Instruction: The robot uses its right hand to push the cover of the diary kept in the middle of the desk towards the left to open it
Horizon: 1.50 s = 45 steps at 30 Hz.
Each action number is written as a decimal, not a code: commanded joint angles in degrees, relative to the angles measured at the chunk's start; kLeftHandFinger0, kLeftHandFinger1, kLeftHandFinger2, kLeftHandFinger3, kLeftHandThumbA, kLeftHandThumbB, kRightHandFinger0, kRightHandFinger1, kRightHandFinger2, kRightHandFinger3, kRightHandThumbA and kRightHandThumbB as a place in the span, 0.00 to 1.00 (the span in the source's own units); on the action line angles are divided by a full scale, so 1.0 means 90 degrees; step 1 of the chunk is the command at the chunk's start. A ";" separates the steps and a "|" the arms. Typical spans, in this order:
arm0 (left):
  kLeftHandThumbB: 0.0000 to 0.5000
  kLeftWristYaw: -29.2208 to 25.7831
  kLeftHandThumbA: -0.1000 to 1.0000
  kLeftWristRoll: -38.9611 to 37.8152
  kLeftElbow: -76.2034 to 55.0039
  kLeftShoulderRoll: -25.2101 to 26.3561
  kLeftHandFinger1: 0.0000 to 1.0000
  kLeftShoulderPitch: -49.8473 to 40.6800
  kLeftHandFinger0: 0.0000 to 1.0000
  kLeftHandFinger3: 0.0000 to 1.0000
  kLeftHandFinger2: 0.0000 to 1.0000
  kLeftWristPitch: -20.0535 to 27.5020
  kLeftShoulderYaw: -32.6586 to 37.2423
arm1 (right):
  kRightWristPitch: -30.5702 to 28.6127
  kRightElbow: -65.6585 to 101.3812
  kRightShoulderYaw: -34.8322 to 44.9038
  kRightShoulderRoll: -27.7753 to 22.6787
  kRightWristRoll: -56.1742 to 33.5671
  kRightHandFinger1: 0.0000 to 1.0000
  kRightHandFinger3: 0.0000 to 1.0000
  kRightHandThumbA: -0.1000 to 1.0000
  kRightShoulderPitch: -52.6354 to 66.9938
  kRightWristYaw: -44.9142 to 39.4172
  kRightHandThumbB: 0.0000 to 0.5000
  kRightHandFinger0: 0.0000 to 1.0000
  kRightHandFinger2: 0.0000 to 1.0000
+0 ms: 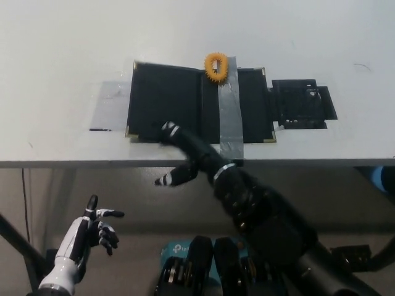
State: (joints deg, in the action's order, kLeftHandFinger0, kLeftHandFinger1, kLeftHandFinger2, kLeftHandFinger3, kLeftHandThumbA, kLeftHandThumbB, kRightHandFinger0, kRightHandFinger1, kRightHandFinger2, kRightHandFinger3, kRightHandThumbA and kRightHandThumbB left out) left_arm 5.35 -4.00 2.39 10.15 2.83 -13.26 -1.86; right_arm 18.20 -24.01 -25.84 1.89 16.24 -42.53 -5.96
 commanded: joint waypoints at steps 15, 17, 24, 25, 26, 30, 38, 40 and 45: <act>1.00 -0.0096 1.00 -0.0106 -0.0087 -0.0104 0.24 -0.0151 0.21 0.47 0.26 0.0397 -0.0267 | 0.0969 0.3994 0.2602 -0.1121 -0.6897 1.00 1.00 1.00 0.0788 0.1521 0.52 1.00 1.00; 1.00 -0.0108 1.00 -0.0082 -0.0090 -0.0103 0.24 -0.0162 0.22 0.48 0.25 0.0422 -0.0268 | 0.0969 0.4492 0.3049 -0.1015 -0.6332 1.00 1.00 1.00 0.1268 0.1216 0.45 1.00 1.00; 1.00 -0.0137 1.00 -0.0162 -0.0126 -0.0137 0.23 -0.0221 0.18 0.48 0.26 0.0464 -0.0398 | 0.0286 0.5576 0.4002 -0.0961 -0.3886 1.00 1.00 1.00 0.2801 0.0527 0.31 1.00 1.00; 1.00 -0.0136 1.00 -0.0163 -0.0124 -0.0137 0.22 -0.0223 0.18 0.47 0.26 0.0475 -0.0411 | 0.0229 0.5580 0.4027 -0.0979 -0.3819 1.00 1.00 1.00 0.2861 0.0490 0.31 1.00 1.00; 1.00 -0.0135 1.00 -0.0161 -0.0121 -0.0113 0.22 -0.0209 0.16 0.47 0.25 0.0485 -0.0436 | 0.0041 0.5568 0.4095 -0.1029 -0.3703 1.00 1.00 1.00 0.3024 0.0466 0.29 1.00 1.00; 1.00 -0.0165 1.00 -0.0154 -0.0132 -0.0099 0.21 -0.0157 0.14 0.48 0.24 0.0441 -0.0501 | -0.0675 0.5306 0.4557 -0.1141 -0.3406 1.00 1.00 1.00 0.3628 0.0507 0.12 1.00 1.00; 1.00 -0.0064 1.00 -0.0166 -0.0060 -0.0049 0.17 -0.0134 0.07 0.47 0.22 0.0533 -0.0631 | -0.1614 0.4460 0.5245 -0.0907 -0.3566 0.98 0.98 0.86 0.4651 0.0260 0.25 0.92 0.96; 1.00 -0.0061 1.00 -0.0158 -0.0057 -0.0040 0.16 -0.0151 0.06 0.47 0.20 0.0539 -0.0642 | -0.2035 0.4158 0.5245 -0.0922 -0.3402 0.98 0.98 0.86 0.4821 0.0216 0.21 0.91 0.97; 1.00 -0.0073 1.00 -0.0135 -0.0080 -0.0035 0.16 -0.0197 0.05 0.49 0.23 0.0522 -0.0648 | -0.2765 0.3412 0.5215 -0.0954 -0.2893 0.96 0.93 0.86 0.5147 0.0395 0.26 0.90 0.93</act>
State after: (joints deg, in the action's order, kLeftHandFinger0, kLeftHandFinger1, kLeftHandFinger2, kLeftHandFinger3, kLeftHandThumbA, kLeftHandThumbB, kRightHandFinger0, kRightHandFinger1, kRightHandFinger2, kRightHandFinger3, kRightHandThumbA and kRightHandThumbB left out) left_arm 5.25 -4.75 2.88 9.43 0.92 -12.14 -6.62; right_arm 9.00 10.47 19.98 -6.33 -11.96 2.60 -3.15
